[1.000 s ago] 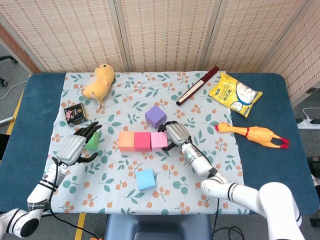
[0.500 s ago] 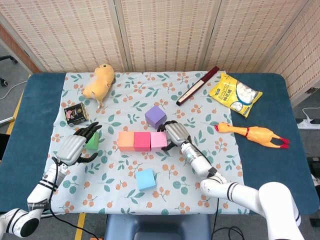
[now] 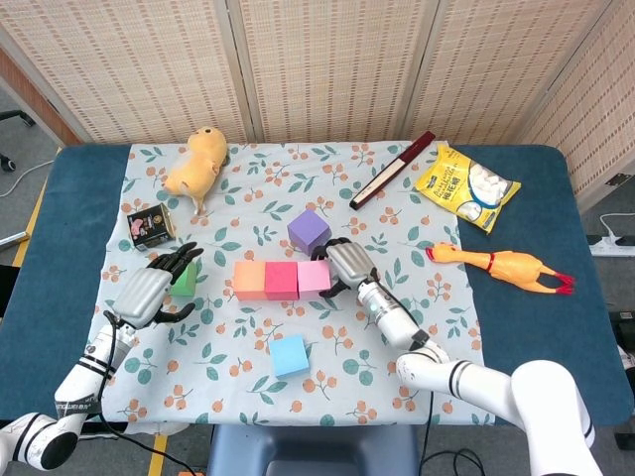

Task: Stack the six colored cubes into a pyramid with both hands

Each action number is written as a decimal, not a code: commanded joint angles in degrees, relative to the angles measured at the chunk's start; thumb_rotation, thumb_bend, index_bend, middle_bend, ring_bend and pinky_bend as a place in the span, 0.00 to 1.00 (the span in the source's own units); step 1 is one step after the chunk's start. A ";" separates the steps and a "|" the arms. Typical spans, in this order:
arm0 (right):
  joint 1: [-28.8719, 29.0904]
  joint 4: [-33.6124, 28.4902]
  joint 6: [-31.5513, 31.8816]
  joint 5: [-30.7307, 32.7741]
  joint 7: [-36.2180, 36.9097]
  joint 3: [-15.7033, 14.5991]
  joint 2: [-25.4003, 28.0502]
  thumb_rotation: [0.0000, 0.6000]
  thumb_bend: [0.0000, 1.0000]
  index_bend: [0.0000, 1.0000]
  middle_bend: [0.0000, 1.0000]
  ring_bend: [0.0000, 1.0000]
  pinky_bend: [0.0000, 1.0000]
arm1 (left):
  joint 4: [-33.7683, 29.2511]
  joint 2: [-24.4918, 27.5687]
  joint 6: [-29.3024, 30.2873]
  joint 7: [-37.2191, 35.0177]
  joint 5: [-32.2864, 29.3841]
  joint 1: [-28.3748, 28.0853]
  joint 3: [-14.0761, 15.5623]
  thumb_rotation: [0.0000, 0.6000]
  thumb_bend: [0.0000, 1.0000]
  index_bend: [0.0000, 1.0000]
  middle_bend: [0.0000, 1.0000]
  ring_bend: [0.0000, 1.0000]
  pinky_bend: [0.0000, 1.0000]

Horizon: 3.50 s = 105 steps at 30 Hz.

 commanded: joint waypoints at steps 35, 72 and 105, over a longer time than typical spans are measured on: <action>0.97 0.22 -0.82 2.88 -1.96 0.74 -1.28 1.00 0.06 0.28 0.41 0.19 0.14 | 1.09 -0.57 -0.36 -1.08 0.29 -0.12 0.13 1.00 0.33 0.00 0.00 0.13 0.16; -5.16 -25.10 0.06 9.70 -5.62 -3.87 17.62 1.00 0.07 0.00 0.24 0.02 0.03 | -1.87 0.23 0.40 2.77 -0.53 0.27 0.22 1.00 0.33 0.00 0.00 0.13 0.16; -4.79 -26.26 1.40 7.09 -1.33 -4.27 16.94 1.00 0.07 0.00 0.25 0.02 0.03 | 0.41 -0.53 -0.17 0.90 -0.69 0.40 0.36 1.00 0.33 0.00 0.00 0.13 0.16</action>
